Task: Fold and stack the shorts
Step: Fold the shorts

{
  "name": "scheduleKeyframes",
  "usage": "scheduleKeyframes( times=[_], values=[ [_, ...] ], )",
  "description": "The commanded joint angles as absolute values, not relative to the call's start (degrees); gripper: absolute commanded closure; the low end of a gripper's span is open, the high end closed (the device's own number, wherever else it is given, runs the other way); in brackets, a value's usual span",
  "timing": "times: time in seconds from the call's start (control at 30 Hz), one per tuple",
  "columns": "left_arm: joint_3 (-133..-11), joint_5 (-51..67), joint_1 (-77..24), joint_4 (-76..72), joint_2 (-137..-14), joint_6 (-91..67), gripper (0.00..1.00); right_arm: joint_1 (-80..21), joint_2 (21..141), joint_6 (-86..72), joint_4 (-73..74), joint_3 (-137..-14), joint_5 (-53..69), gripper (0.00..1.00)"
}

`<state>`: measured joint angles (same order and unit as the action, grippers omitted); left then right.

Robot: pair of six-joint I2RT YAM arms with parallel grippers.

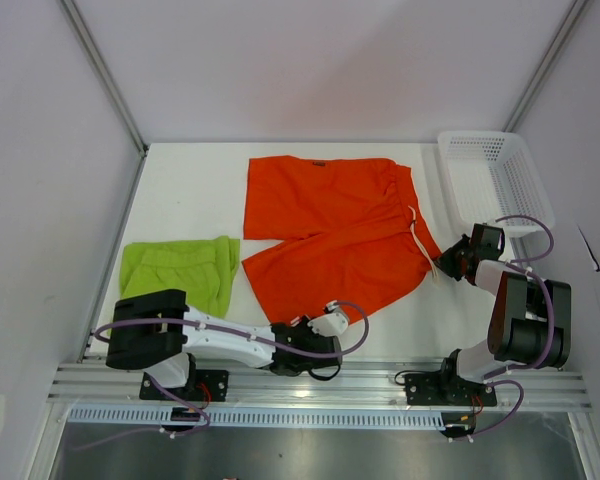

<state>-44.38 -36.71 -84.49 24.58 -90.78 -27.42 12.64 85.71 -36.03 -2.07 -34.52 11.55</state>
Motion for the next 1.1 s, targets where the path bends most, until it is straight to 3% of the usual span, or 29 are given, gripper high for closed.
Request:
scheduleKeyframes(
  times=[0.0,0.1,0.33,0.6,0.63,0.67,0.73,0.77,0.8,0.87,1.07],
  values=[
    [-46.2,-35.0,-84.7,25.7,-91.2,-26.1,1.0,13.2,86.7,-35.7,-1.1,-34.7,11.0,1.0],
    [-47.6,-36.3,-84.7,29.9,-88.6,-26.4,1.0,13.8,85.3,-35.9,-0.4,-35.0,11.0,1.0],
    [-60.2,-32.4,-84.6,42.8,-84.6,-25.9,1.0,13.8,79.9,-35.6,17.1,-42.9,5.9,1.0],
    [-62.8,-6.5,-81.3,39.7,-83.6,-22.9,1.0,14.5,78.1,-34.2,24.3,-48.8,0.9,1.0],
    [-62.3,-5.7,-81.0,39.5,-84.1,-22.8,0.93,14.7,78.6,-34.2,23.8,-48.5,1.1,1.0],
    [-61.6,-6.3,-81.0,39.8,-84.5,-23.0,0.73,14.8,78.8,-34.2,23.5,-48.3,1.5,1.0],
    [-60.7,-6.5,-81.0,39.6,-84.8,-23.3,0.56,15.1,79.6,-34.2,22.4,-47.5,1.8,1.0],
    [-59.3,-6.1,-81.0,38.3,-84.3,-23.5,0.38,15.2,79.9,-34.3,22.2,-47.1,2.0,1.0],
    [-58.1,-5.1,-81.0,37.5,-83.7,-23.6,0.32,15.4,80.2,-34.2,21.6,-46.7,2.3,1.0],
    [-55.5,-3.9,-81.0,34.4,-80.8,-23.8,0.24,15.6,81.0,-34.5,20.8,-46.2,2.6,1.0],
    [-51.5,-6.4,-83.3,30.4,-76.4,-25.5,0.21,16.2,82.7,-34.7,18.2,-44.9,4.6,1.0]
  ],
)
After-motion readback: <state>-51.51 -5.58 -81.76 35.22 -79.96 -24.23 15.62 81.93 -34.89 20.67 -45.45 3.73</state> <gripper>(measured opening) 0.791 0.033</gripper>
